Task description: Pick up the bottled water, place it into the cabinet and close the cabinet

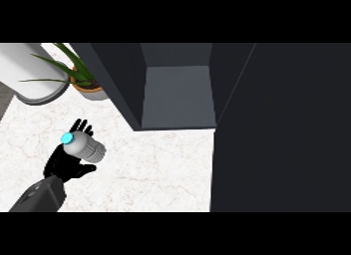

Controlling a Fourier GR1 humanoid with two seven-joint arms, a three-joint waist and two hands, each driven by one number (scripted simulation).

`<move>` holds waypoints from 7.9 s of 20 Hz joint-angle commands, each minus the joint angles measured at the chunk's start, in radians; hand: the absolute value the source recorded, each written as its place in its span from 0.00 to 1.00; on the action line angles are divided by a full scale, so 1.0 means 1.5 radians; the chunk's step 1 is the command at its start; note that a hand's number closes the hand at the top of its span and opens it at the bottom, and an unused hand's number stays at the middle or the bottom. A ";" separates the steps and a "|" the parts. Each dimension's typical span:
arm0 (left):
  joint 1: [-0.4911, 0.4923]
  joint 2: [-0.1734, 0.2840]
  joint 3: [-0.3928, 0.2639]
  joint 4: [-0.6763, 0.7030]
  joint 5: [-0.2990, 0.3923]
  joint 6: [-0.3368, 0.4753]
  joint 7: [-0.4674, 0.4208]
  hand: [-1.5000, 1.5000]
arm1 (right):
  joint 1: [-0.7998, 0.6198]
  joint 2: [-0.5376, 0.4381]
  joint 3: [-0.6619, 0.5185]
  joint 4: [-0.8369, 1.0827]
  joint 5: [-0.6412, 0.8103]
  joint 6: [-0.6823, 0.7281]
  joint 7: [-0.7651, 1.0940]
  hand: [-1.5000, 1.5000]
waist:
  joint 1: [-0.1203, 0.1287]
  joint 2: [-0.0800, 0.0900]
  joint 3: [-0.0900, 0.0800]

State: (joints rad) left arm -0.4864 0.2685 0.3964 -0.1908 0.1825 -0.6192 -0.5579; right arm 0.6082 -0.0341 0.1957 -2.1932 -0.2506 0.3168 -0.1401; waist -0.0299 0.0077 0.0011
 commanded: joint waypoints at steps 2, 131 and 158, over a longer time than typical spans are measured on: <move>-0.013 -0.024 0.002 0.011 0.010 -0.071 -0.006 0.00 | 0.004 -0.008 -0.007 -0.010 -0.022 0.004 0.014 0.00 | 0.000 0.001 -0.003; -0.452 -0.121 -0.343 0.090 0.051 0.844 0.041 0.00 | -0.093 -0.023 0.031 0.103 -0.017 -0.020 -0.016 0.00 | -0.026 0.017 -0.002; -0.282 -0.140 -0.327 -0.212 0.145 0.568 -0.084 0.00 | -0.024 -0.014 0.056 0.056 0.016 -0.058 -0.034 0.00 | 0.044 -0.015 -0.001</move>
State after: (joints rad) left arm -1.0127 -0.0029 -0.1375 -0.4146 0.3616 0.2784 -0.6965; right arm 0.5928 -0.0736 0.2759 -2.1344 -0.2402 0.2458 -0.1815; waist -0.0110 0.0030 0.0055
